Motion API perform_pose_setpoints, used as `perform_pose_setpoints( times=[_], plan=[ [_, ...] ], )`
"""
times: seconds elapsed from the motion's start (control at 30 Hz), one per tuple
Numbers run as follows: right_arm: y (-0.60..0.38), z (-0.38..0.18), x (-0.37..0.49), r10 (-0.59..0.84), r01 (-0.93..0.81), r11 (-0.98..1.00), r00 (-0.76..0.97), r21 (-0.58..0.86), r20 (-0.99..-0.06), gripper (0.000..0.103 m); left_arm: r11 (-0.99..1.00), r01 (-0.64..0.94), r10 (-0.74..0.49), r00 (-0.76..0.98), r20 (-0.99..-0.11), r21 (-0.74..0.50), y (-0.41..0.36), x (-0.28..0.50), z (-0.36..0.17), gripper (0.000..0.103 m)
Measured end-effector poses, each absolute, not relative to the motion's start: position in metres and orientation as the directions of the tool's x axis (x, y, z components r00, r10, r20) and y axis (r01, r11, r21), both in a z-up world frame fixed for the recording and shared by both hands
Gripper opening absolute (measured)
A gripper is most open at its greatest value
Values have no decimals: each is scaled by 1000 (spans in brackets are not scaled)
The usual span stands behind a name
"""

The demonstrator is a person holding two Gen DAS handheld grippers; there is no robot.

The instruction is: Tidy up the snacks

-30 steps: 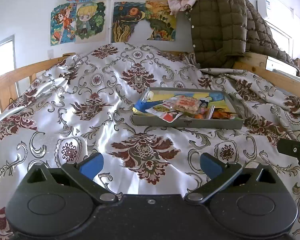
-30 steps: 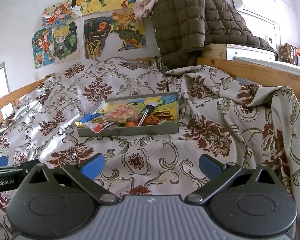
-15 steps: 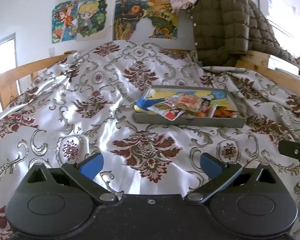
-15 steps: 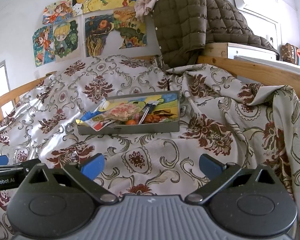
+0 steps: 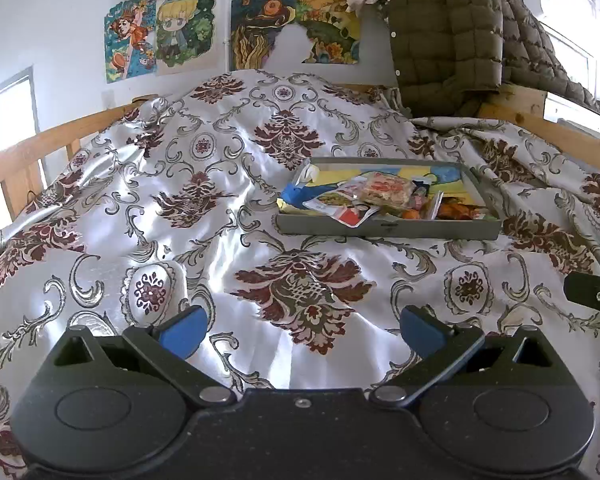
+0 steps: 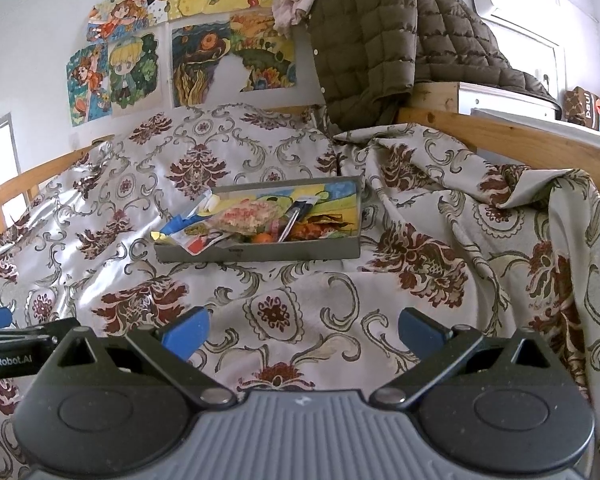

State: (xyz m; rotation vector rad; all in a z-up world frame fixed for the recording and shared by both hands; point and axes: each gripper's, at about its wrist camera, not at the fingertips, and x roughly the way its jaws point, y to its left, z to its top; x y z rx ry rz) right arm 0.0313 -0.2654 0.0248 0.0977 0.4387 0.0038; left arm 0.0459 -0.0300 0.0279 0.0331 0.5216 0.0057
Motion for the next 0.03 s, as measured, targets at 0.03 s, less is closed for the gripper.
perform_pose_setpoints(
  times=[0.03],
  plan=[
    [-265, 24, 30, 25, 17, 995, 905, 94, -425, 103, 1000, 2, 14, 865, -501, 31, -30, 46, 28, 102]
  ],
)
